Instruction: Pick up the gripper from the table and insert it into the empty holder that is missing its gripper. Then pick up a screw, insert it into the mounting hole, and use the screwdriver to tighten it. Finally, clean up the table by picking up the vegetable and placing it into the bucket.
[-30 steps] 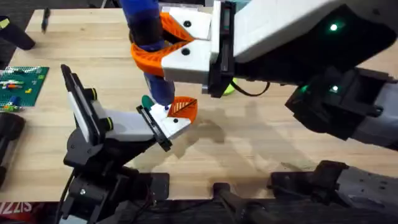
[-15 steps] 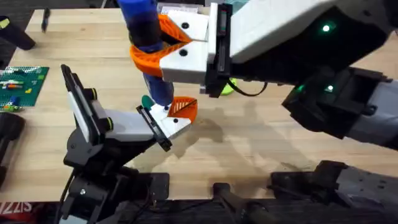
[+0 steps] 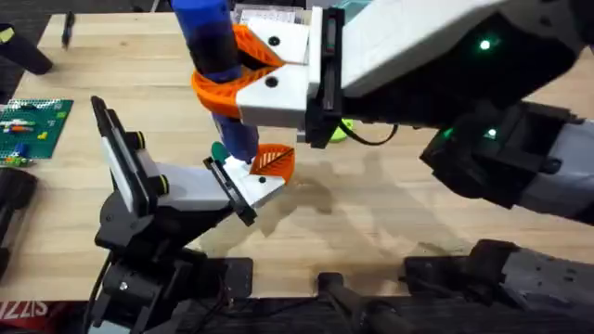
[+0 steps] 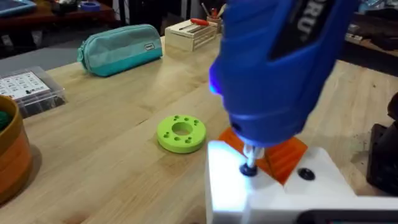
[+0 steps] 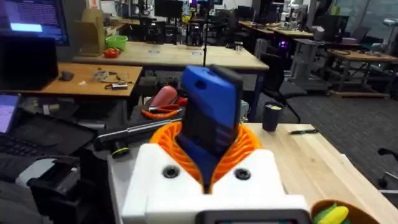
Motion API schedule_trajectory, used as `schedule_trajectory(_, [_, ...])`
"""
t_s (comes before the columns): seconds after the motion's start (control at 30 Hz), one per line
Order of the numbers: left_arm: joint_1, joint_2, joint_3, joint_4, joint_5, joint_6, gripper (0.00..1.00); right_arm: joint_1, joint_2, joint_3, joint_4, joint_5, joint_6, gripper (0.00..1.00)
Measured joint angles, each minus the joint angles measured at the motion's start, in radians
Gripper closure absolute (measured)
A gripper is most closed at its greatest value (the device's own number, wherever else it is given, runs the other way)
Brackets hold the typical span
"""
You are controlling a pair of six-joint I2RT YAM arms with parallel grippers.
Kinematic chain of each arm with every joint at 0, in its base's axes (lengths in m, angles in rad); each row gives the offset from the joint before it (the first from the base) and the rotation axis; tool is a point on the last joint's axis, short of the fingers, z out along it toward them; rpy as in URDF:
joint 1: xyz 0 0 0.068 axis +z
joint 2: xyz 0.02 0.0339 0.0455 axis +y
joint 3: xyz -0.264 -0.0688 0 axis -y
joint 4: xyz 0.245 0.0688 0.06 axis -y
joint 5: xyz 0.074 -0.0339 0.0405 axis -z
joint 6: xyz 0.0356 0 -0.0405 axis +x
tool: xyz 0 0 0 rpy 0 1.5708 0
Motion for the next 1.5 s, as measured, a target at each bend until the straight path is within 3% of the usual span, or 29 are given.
schedule_trajectory(1.23, [0.0, 0.0, 0.0, 0.0, 0.0, 0.0, 0.983, 0.0, 0.011, 0.0, 0.003, 0.003, 0.0, 0.961])
schedule_trajectory(1.5, [0.0, -0.001, 0.0, 0.001, -0.008, 0.0, 0.983, 0.005, 0.027, -0.026, 0.157, -0.014, 0.007, 0.961])
